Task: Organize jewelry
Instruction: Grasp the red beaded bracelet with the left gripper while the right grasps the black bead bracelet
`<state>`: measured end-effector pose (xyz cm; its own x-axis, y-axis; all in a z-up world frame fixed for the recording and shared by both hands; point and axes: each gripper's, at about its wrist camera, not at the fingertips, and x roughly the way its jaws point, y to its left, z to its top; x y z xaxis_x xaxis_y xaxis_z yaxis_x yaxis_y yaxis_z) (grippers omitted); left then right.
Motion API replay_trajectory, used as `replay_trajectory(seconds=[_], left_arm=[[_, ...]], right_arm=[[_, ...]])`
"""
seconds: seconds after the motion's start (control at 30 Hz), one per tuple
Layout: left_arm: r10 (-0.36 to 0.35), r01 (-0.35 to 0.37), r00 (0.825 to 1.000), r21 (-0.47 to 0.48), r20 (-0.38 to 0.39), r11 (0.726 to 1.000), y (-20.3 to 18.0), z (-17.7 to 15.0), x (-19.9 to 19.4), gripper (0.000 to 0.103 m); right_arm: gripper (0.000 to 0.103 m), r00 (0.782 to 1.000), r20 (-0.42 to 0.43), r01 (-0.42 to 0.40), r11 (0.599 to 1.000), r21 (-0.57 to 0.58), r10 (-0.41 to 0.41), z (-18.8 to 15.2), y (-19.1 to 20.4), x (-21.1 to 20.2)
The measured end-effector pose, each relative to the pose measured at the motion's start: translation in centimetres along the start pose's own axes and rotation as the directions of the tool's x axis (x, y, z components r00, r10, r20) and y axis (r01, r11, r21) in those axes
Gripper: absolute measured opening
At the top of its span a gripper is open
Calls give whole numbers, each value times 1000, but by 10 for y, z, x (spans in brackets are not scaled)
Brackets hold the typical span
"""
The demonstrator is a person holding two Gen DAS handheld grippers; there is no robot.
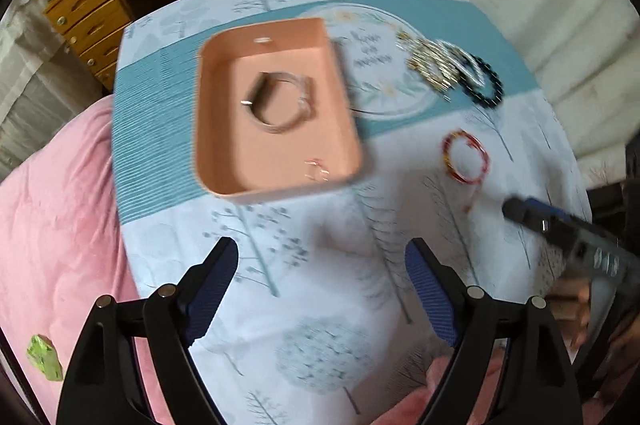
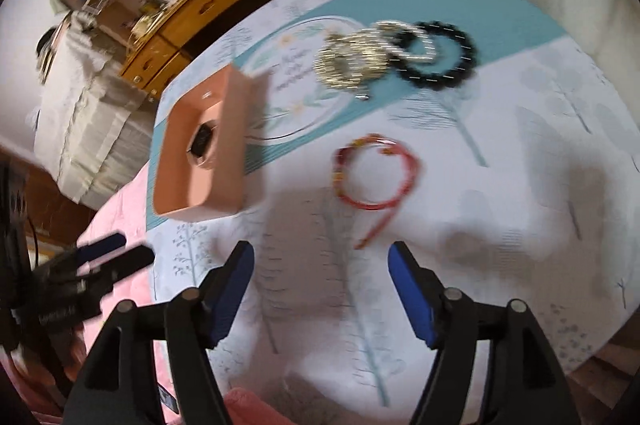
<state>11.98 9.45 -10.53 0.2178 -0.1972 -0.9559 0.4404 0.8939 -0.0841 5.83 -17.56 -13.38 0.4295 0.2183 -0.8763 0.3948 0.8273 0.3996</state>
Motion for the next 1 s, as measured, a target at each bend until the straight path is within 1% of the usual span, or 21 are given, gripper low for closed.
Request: replay_trajectory(seconds=[0.1, 0.2, 0.27, 0.33, 0.43, 0.57, 0.67, 0.77, 0.9, 1.0], left_arm=[[-1, 2, 1000, 38, -27, 999, -22, -2, 0, 84], [-52, 54, 994, 23, -91, 998, -45, -2, 7, 84], [-51, 53, 993, 11, -107, 999, -57, -1, 11, 84], [-42, 44, 993, 23, -112, 999, -73, 1, 14, 88], [-30, 33, 995, 36, -96, 999, -94, 9, 17, 90], [-19, 22, 996, 34, -91, 999, -114, 21, 29, 91], [-35, 36, 995, 5, -97, 999, -127, 28, 43, 91], [-49, 46, 995, -33, -88, 998, -136, 33, 59, 91], [-30, 25, 998, -84, -55, 996, -143, 42, 79, 91], [20, -20, 1000, -87, 9, 996, -149, 49, 87, 91]], right_arm=[[71, 1000, -23, 22, 999, 46, -21, 12, -25, -5], [71, 999, -30, 39, 997, 72, -37, 26, -47, -12], [71, 998, -40, 55, 995, 82, -52, 36, -60, -15], [71, 997, -53, 59, 994, 88, -55, 43, -70, -16], [71, 995, -80, 74, 994, 86, -67, 57, -85, -15], [71, 989, -110, 101, 994, 44, -96, 73, -100, -12], [71, 986, -128, 107, 994, -11, -107, 83, -106, -10], [71, 984, -137, 105, 992, -76, -115, 94, -110, -7], [70, 987, -118, 89, 985, -149, -107, 114, -114, -5], [65, 991, -85, 88, 978, -189, -105, 128, -115, -2]])
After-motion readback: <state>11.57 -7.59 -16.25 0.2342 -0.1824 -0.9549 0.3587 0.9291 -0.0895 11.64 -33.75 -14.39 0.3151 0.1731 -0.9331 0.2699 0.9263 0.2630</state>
